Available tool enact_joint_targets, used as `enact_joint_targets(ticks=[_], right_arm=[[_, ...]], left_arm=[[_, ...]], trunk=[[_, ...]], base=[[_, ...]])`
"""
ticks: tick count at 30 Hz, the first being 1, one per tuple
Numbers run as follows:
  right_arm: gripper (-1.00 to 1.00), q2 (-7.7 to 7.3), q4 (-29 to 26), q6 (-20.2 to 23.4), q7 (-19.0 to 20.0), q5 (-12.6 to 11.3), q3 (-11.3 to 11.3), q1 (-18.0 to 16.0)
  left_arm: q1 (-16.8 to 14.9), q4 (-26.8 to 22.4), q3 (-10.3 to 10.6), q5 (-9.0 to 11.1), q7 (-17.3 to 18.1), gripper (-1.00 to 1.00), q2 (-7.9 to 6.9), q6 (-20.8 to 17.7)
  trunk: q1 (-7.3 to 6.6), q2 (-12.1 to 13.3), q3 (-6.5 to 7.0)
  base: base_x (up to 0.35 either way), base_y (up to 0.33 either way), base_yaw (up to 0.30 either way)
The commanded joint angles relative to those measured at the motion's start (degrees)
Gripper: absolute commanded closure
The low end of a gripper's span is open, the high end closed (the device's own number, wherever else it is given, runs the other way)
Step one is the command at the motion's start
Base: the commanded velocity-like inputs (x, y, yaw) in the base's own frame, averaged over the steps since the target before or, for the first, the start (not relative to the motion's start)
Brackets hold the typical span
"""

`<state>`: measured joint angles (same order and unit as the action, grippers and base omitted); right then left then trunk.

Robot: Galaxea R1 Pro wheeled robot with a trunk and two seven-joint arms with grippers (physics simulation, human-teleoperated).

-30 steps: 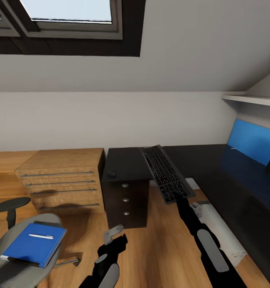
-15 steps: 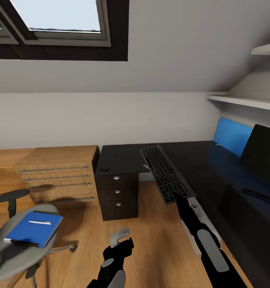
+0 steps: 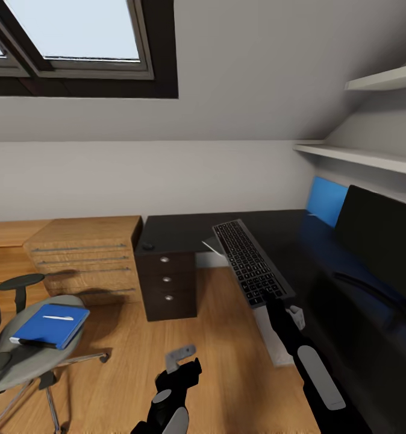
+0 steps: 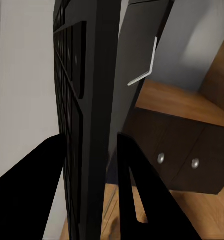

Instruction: In the bedroom, organize the workspace by keeping the computer under the desk, ensuring the monitor is on the desk, placing the keyboard on the desk next to the monitor, placing the mouse on the desk next to the keyboard, moving the folder from the swivel chair onto the desk next to the mouse, stacking the notebook on top of the folder with the pen on top of the notebook, and positioning the swivel chair next to the desk.

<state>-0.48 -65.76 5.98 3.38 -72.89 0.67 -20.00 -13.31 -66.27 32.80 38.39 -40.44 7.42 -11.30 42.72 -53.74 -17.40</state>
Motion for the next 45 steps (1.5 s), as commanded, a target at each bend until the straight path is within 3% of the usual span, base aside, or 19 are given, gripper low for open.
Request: enact_joint_targets(ticks=[1,12,17,23,25,27,31,45], right_arm=[[1.00,-0.05,0.0,0.1,0.1,-0.6,0.1,0.0],[1.00,0.04,0.0,0.1,0.0,-0.7,0.0,0.0],[1.00,-0.82,4.8,0.4,-0.1,-0.7,-4.6,-0.2],[1.00,-4.35,10.1,2.7,-0.1,-2.0,-5.9,-1.3],[1.00,-5.77,12.5,4.6,0.0,-4.8,-6.2,-2.4],[1.00,-8.41,17.5,7.2,0.0,-10.4,-6.4,-5.0],[1.00,-10.08,20.4,7.6,0.0,-11.6,-6.4,-6.8],[1.00,-9.91,20.6,6.9,-0.7,-11.1,-6.2,-6.9]], left_arm=[[-0.1,-0.1,0.1,0.2,-0.4,-1.00,-0.01,-0.2],[0.0,-0.1,0.1,0.2,-0.1,-1.00,0.05,-0.3],[0.0,-0.1,-0.3,0.3,-0.3,-1.00,-0.28,0.2],[0.0,-0.1,-0.3,0.1,-0.3,-1.00,-0.30,0.2],[0.0,-0.1,-0.3,0.1,-0.3,-1.00,-0.30,0.2],[0.0,-0.1,-0.2,0.1,-0.3,-1.00,-0.29,0.2],[0.0,-0.1,-0.2,0.1,-0.3,-1.00,-0.29,0.2],[0.0,-0.5,-0.5,0.0,-0.6,-1.00,-0.41,0.3]], trunk=[[-0.25,0.4,0.11],[-2.67,4.8,2.09],[-2.67,4.8,2.09],[-2.67,4.8,2.09],[-2.67,4.8,2.09],[-2.67,4.8,2.09],[-2.67,4.8,2.09],[-2.67,4.8,2.09]], base=[[-0.279,-0.248,0.000],[-0.276,-0.248,0.000],[-0.067,-0.076,0.000],[-0.006,-0.026,0.000],[-0.001,-0.181,0.000],[0.000,-0.296,0.000],[0.000,-0.329,0.000],[-0.068,-0.219,0.000]])
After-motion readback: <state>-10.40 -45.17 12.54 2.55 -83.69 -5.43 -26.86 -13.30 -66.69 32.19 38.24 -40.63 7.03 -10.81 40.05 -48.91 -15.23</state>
